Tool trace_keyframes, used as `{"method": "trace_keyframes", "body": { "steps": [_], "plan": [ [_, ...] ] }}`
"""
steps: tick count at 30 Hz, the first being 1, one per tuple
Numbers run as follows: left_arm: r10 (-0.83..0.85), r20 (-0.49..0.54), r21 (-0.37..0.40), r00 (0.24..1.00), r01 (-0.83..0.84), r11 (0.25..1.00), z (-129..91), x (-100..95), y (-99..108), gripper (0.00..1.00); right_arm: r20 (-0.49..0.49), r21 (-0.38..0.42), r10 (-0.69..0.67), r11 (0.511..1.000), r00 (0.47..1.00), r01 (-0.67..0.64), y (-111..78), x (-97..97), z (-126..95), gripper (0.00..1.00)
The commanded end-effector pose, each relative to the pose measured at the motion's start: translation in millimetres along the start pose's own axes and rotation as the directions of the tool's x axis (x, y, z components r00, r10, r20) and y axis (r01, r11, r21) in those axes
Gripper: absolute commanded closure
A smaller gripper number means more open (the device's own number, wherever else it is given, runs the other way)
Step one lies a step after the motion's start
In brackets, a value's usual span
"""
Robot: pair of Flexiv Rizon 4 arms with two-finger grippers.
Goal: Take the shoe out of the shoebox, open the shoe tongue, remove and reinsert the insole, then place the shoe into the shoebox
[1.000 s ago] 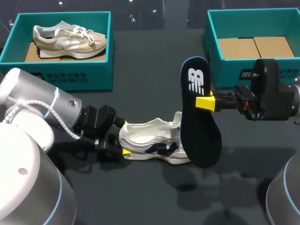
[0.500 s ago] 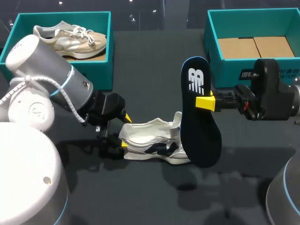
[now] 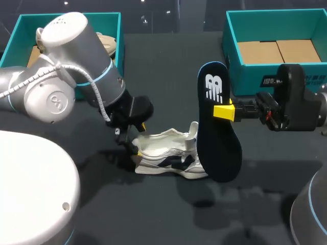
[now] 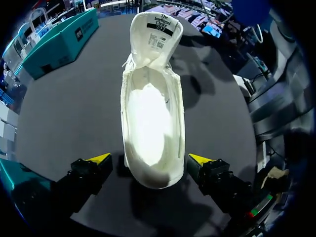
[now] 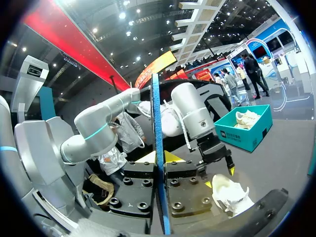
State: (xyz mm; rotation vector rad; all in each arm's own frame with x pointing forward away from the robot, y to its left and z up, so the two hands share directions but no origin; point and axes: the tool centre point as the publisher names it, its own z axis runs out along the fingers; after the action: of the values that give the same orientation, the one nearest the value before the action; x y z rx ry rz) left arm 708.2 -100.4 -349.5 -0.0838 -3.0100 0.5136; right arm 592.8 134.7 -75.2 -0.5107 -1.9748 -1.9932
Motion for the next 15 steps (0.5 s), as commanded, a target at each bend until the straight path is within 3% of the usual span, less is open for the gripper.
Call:
{"method": "trace_keyframes", "body": {
  "steps": [1,5,15],
  "plan": [
    [-0.005,0.012,-0.142,1.000,0.006,0.990,-9.8,1.7,-8.9,0.00,0.002,-0.001,0.001,1.000,1.000,-0.001,-0.9,0.4,1.0,1.00],
    [-0.013,0.025,-0.198,1.000,0.018,0.980,-11.4,2.7,-11.9,0.00,0.002,-0.001,0.001,1.000,1.000,-0.001,-0.9,0.4,1.0,1.00],
    [-0.008,0.024,-0.221,1.000,0.013,0.975,-14.8,5.1,-14.8,0.00,0.002,-0.001,0.001,1.000,1.000,-0.001,-0.9,0.4,1.0,1.00]
  ]
}}
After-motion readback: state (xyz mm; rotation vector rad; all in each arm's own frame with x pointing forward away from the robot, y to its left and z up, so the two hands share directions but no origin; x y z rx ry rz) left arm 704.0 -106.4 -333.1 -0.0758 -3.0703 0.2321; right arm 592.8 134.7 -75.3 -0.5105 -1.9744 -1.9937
